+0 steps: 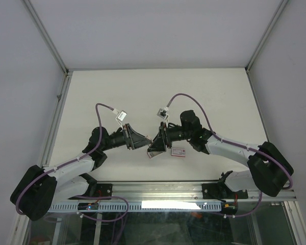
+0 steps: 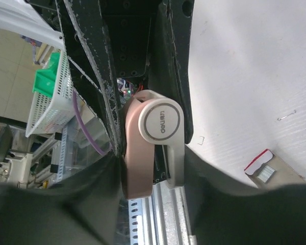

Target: Load the staples into the stapler

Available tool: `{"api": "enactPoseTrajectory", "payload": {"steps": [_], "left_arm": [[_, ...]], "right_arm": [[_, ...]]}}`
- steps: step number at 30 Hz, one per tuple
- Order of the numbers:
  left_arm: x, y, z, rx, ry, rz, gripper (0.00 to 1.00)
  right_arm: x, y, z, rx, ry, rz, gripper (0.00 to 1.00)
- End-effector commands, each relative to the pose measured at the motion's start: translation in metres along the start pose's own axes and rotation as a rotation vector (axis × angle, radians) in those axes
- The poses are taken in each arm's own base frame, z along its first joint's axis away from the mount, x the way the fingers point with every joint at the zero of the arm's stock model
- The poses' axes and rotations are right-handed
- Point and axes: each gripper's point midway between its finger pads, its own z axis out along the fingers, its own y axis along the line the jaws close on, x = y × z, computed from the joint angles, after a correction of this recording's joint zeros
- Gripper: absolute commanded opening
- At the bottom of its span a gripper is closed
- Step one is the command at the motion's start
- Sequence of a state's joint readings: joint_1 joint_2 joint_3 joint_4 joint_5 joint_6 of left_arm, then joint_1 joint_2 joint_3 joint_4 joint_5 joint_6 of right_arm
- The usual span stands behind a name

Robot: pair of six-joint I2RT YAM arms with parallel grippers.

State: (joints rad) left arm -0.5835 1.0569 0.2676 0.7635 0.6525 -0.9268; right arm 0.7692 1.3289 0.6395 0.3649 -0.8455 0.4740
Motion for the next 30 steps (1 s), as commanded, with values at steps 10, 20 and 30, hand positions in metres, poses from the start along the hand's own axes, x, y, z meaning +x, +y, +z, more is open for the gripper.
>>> {"api": "enactPoseTrajectory", "payload": {"steps": [10,20,30], "left_arm": [[-0.021,-0.013,0.003,0.018,-0.100,0.011,0.04],[-0.019,-0.009,0.004,0.010,-0.093,-0.014,0.41],[-0.018,-0.005,0.005,0.000,-0.097,-0.043,0.02]], "right_arm": [[-0.016,0.024,0.000,-0.105,-0.031,-0.031,0.51],[-0.018,0.001,0.002,-0.011,-0.060,0.032,0.00],[-0.022,0.005,-0.002,-0.051,-0.080,0.029,0.86]]}}
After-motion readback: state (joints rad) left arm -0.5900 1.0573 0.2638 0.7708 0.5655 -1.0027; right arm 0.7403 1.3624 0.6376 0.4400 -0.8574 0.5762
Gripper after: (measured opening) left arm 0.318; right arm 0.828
